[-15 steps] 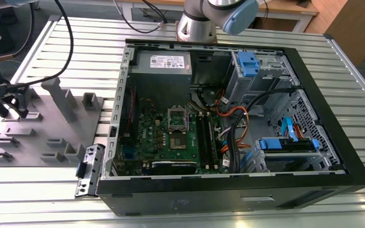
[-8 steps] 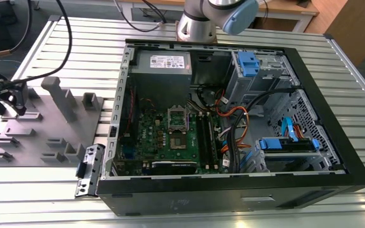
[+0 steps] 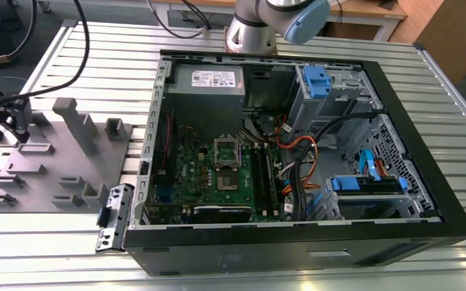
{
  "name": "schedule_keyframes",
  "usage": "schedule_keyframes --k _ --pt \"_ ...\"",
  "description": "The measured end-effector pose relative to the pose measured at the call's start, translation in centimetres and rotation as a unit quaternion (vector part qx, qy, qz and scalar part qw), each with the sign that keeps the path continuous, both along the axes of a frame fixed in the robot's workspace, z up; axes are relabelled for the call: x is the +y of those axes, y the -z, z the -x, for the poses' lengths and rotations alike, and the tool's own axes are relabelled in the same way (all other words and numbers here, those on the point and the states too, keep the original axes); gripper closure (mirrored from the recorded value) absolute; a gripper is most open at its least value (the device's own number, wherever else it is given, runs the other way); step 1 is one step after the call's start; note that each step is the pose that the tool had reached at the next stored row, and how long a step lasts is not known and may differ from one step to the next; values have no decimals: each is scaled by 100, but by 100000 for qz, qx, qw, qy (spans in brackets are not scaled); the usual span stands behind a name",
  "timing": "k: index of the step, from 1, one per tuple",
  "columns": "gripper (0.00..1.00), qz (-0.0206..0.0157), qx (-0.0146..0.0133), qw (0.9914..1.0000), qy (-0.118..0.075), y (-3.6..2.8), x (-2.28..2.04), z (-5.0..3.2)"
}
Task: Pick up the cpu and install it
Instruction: 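Pick up the cpu and move it towards the insertion slot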
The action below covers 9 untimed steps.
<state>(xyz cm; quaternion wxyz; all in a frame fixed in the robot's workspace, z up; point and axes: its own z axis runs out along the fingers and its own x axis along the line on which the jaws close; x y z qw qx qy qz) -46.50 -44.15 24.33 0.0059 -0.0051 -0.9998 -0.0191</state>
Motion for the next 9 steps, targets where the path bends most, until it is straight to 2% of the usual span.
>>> schedule_keyframes --k 9 --pt "53 -1 43 100000 0 -139 0 -6"
